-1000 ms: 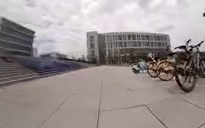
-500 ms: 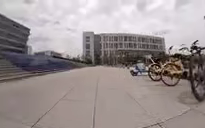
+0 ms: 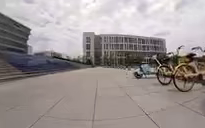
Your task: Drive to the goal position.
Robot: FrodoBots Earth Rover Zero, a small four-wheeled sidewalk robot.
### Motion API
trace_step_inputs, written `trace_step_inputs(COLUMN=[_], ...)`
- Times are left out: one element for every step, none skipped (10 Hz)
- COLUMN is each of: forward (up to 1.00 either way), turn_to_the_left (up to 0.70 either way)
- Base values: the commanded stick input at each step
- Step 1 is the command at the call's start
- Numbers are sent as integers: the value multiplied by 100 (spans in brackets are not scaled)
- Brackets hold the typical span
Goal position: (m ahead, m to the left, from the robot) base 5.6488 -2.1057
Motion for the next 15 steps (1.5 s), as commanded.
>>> trace_step_inputs(forward=[100,100,100,100,100,100,100,100,100,100,100,100,100,100,100], turn_to_the_left=[0,0,0,0,0,0,0,0,0,0,0,0,0,0,-1])
